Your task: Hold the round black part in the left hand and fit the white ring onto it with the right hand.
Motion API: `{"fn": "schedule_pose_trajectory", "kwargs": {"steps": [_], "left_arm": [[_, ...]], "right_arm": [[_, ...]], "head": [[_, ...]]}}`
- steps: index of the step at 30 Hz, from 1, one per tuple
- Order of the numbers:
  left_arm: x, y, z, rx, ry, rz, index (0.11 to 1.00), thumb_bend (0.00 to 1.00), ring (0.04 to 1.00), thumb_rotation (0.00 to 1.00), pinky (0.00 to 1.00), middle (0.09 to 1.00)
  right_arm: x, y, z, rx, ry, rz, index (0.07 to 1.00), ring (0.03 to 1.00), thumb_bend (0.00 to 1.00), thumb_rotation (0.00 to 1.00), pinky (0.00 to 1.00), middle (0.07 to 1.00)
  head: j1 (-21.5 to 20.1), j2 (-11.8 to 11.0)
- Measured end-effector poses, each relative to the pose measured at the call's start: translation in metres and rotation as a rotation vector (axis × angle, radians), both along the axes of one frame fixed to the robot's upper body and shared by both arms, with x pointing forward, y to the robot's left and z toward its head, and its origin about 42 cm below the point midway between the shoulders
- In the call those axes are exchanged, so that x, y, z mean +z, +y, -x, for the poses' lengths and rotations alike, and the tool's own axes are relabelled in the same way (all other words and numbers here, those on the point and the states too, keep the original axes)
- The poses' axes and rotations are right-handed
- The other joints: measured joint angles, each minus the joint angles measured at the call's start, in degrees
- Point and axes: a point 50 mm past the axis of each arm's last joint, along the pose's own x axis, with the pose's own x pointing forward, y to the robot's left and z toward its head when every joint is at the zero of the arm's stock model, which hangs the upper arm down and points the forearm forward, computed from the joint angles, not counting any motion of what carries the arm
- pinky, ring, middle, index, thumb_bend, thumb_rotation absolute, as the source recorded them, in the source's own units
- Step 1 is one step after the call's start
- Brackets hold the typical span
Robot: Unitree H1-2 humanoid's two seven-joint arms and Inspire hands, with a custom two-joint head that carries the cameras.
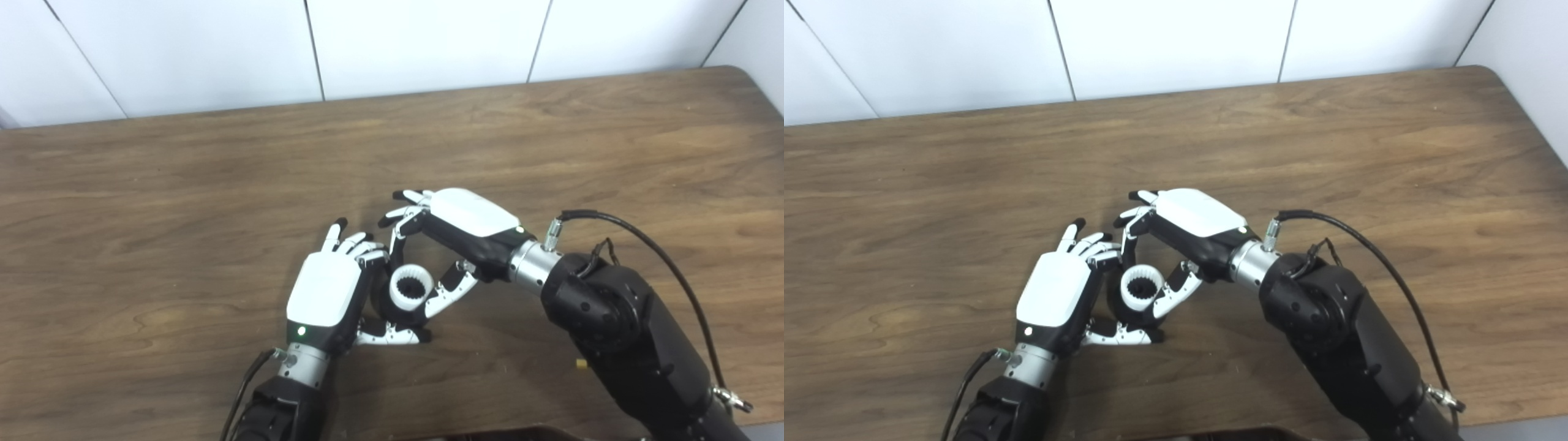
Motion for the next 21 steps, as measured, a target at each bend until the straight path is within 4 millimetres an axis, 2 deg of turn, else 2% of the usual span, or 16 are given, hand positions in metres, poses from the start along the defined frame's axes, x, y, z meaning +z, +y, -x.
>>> {"fn": "schedule_pose_trajectory", "kwargs": {"steps": [6,21], "left_arm": [[0.0003,-0.002,0.0001,0.001,0.001,0.0,0.482,0.53,0.851,0.06,1.0,0.735],[0.0002,-0.0031,0.0003,0.006,0.005,0.001,0.483,0.53,0.856,0.06,1.0,0.737]], "right_arm": [[-0.0082,-0.0021,-0.0016,-0.016,0.0,-0.005,0.482,0.975,0.52,0.13,1.0,0.837],[-0.0105,-0.0004,-0.0015,-0.021,-0.008,-0.023,0.483,0.985,0.52,0.13,1.0,0.838]], "head": [[0.26,-0.09],[0.7,-0.18]]}}
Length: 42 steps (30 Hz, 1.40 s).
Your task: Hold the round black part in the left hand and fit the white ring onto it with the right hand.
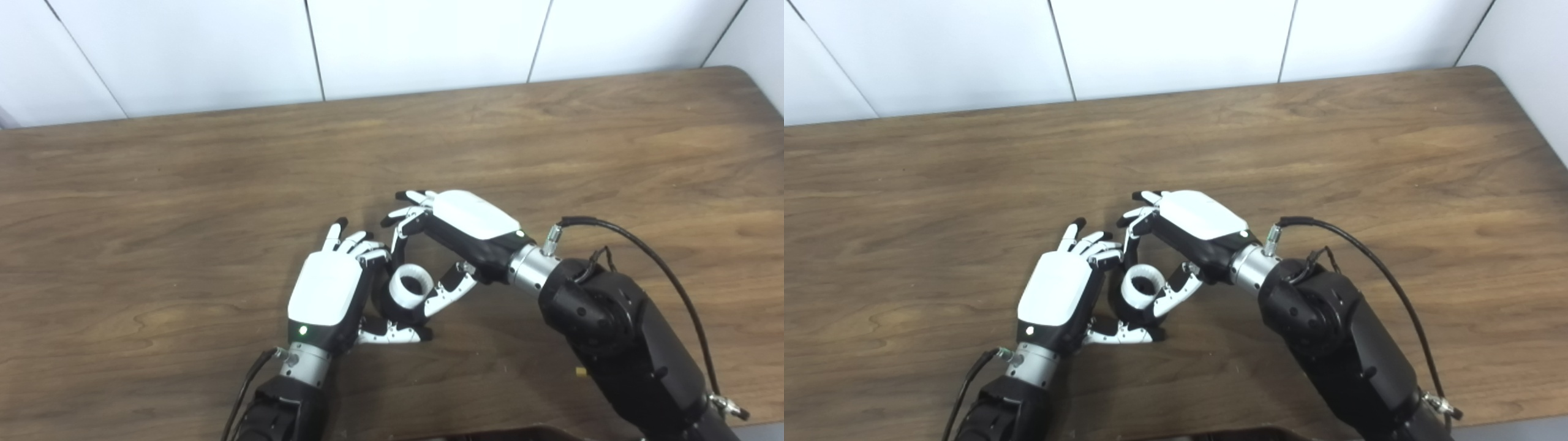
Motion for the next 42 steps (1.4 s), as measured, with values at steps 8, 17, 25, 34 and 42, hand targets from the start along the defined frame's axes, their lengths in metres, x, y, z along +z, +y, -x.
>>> {"fn": "schedule_pose_trajectory", "kwargs": {"steps": [8,17,25,34,42], "left_arm": [[0.0001,-0.0009,0.0,0.002,0.0,0.001,0.483,0.53,0.848,0.06,1.0,0.731],[0.0003,-0.0016,-0.0003,0.002,-0.002,-0.001,0.483,0.53,0.85,0.06,1.0,0.733],[0.001,-0.0022,-0.0013,0.001,-0.005,-0.006,0.482,0.53,0.849,0.06,1.0,0.732],[0.0011,-0.0027,-0.0016,-0.001,-0.006,-0.007,0.483,0.53,0.849,0.06,1.0,0.73],[0.0012,-0.0031,-0.0018,-0.001,-0.006,-0.009,0.483,0.53,0.85,0.06,1.0,0.729]], "right_arm": [[-0.0004,0.0005,-0.0004,-0.002,0.002,-0.003,0.482,0.991,0.52,0.13,1.0,0.839],[-0.0009,0.0008,-0.001,-0.004,0.004,-0.007,0.483,0.992,0.52,0.13,1.0,0.839],[-0.0009,0.0011,-0.0011,-0.008,0.007,-0.009,0.483,0.989,0.52,0.13,1.0,0.84],[-0.0013,0.0006,-0.0012,-0.011,0.01,-0.01,0.488,0.978,0.53,0.14,1.0,0.843],[-0.0019,0.0004,-0.0015,-0.014,0.012,-0.009,0.492,0.979,0.52,0.15,1.0,0.86]], "head": [[0.09,-0.17],[0.09,-0.17],[0.09,0.0],[0.09,0.09],[-0.17,0.0]]}}
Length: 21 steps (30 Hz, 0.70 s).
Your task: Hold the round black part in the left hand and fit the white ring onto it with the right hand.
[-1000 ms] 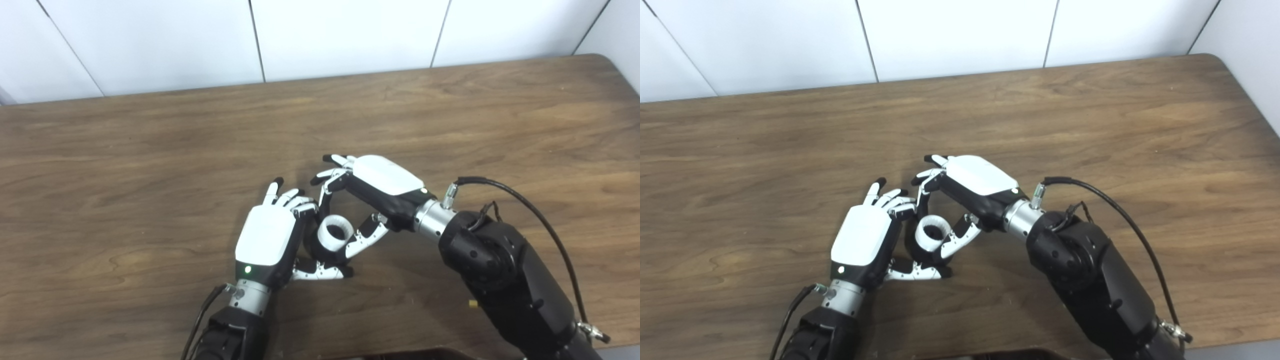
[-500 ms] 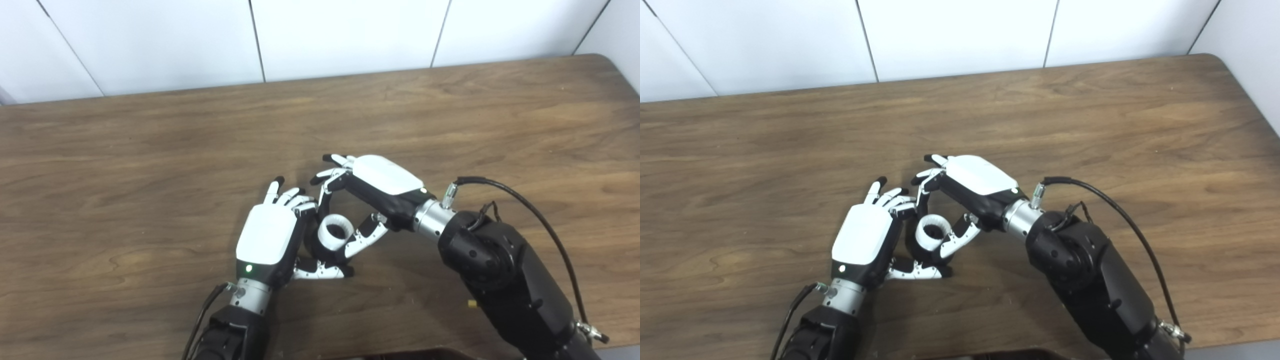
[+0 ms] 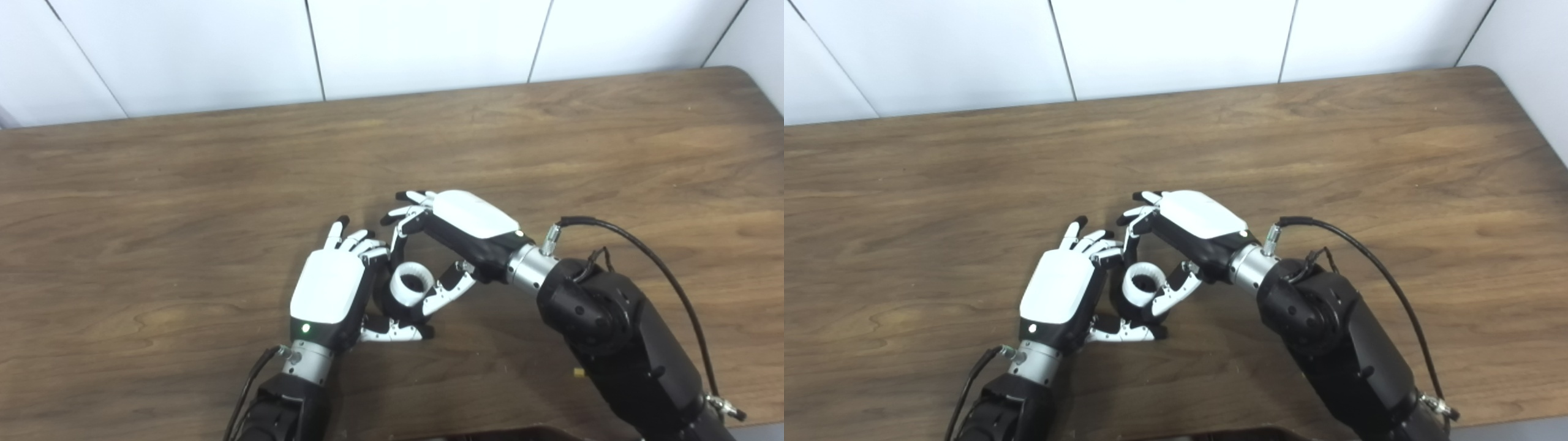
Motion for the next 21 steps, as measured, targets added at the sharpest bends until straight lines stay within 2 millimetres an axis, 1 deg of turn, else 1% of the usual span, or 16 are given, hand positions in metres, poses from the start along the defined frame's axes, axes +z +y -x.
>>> {"fn": "schedule_pose_trajectory", "kwargs": {"steps": [1,2,4,7,11,21], "left_arm": [[0.0,0.0,0.0,0.0,0.0,0.0,0.483,0.52,0.85,0.06,1.0,0.729],[0.0,0.0,0.0,0.0,0.0,0.0,0.483,0.52,0.85,0.06,1.0,0.729],[0.0,-0.0006,0.0002,-0.002,0.0,0.0,0.483,0.52,0.851,0.06,1.0,0.732],[0.0,-0.0019,0.0006,-0.006,0.001,0.002,0.483,0.52,0.853,0.06,1.0,0.734],[0.0,-0.002,0.0006,-0.007,0.001,0.002,0.483,0.52,0.854,0.06,1.0,0.736],[-0.0003,-0.0024,-0.0001,-0.008,0.0,0.001,0.482,0.53,0.849,0.06,1.0,0.733]], "right_arm": [[0.0,0.0,0.0,-0.001,0.001,0.0,0.547,0.977,0.73,0.18,1.0,0.863],[-0.0001,0.0,0.0,-0.002,0.001,0.0,0.575,0.976,0.83,0.2,1.0,0.865],[-0.0003,-0.0001,-0.0001,-0.006,0.004,0.0,0.618,0.981,0.96,0.23,1.0,0.877],[-0.0003,0.0,-0.0004,-0.011,0.004,0.002,0.654,0.985,1.0,0.25,1.0,0.886],[-0.0003,-0.0001,-0.0005,-0.012,0.004,0.004,0.697,0.981,1.0,0.27,1.0,0.891],[-0.0005,-0.0012,-0.0013,-0.017,0.003,0.008,0.718,0.973,1.0,0.28,1.0,0.892]], "head": [[0.0,0.0],[0.0,0.0],[0.0,0.0],[-0.26,0.09],[-0.26,0.09],[-0.53,-0.17]]}}
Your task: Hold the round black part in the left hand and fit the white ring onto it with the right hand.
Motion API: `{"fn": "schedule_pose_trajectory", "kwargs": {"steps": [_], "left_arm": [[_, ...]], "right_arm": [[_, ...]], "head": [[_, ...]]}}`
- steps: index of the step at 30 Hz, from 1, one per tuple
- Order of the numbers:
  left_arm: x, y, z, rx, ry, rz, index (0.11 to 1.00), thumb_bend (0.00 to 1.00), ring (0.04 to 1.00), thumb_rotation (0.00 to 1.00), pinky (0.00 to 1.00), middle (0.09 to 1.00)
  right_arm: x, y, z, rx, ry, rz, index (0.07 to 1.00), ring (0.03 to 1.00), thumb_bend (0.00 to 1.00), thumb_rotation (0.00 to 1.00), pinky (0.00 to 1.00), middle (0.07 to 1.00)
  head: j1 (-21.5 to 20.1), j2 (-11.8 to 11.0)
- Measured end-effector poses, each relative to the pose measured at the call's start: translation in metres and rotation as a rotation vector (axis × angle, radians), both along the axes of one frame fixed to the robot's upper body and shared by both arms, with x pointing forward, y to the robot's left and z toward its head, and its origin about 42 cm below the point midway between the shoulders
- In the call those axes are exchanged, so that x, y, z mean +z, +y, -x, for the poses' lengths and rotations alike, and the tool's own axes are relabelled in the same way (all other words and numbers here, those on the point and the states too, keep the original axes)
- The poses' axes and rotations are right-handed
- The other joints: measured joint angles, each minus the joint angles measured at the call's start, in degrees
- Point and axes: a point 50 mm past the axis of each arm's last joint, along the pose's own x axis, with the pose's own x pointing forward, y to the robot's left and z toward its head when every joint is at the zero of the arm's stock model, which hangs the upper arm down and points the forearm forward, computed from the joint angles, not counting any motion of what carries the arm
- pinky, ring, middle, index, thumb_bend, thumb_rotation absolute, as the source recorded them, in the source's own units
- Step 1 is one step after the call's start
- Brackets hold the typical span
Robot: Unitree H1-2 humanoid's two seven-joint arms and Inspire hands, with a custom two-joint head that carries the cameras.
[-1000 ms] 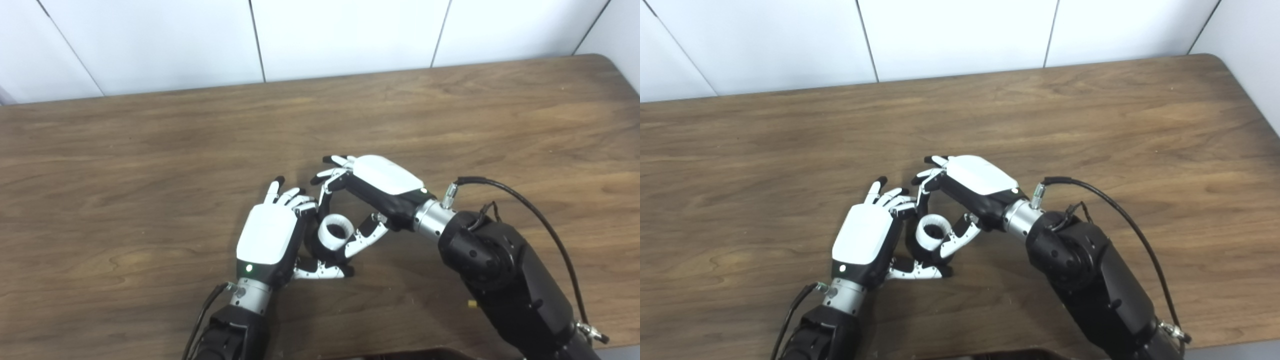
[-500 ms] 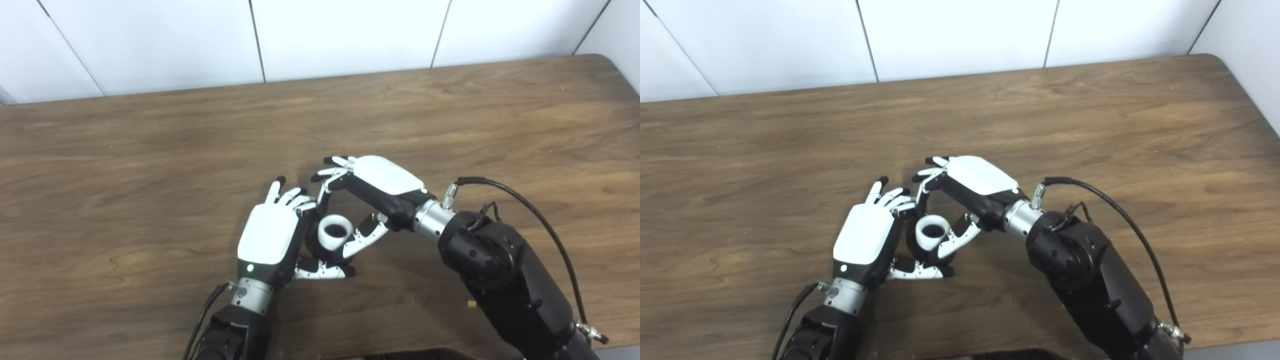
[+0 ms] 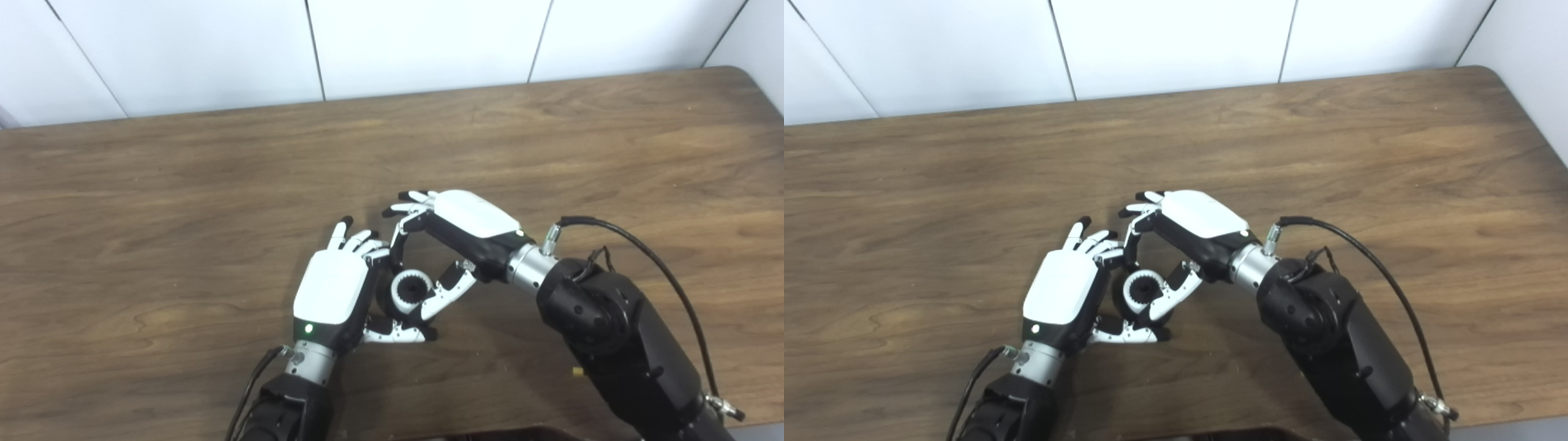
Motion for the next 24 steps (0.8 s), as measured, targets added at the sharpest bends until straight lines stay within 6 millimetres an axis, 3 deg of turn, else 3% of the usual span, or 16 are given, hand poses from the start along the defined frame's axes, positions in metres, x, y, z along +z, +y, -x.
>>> {"fn": "schedule_pose_trajectory", "kwargs": {"steps": [8,15,24], "left_arm": [[0.0,-0.001,-0.001,0.001,0.0,0.001,0.482,0.53,0.852,0.06,1.0,0.735],[-0.001,0.0,-0.001,0.0,0.001,0.004,0.482,0.53,0.853,0.06,1.0,0.736],[-0.001,0.001,-0.001,0.0,0.0,0.004,0.482,0.53,0.849,0.06,1.0,0.732]], "right_arm": [[0.005,-0.009,-0.001,-0.032,0.023,0.002,0.721,0.985,1.0,0.3,1.0,0.901],[0.02,-0.034,-0.002,-0.092,0.017,0.011,0.677,0.973,1.0,0.27,0.99,0.893],[0.032,-0.055,-0.002,-0.153,0.003,-0.001,0.649,0.961,1.0,0.3,0.95,0.883]], "head": [[0.0,-0.09],[-0.09,-0.35],[-0.53,-0.79]]}}
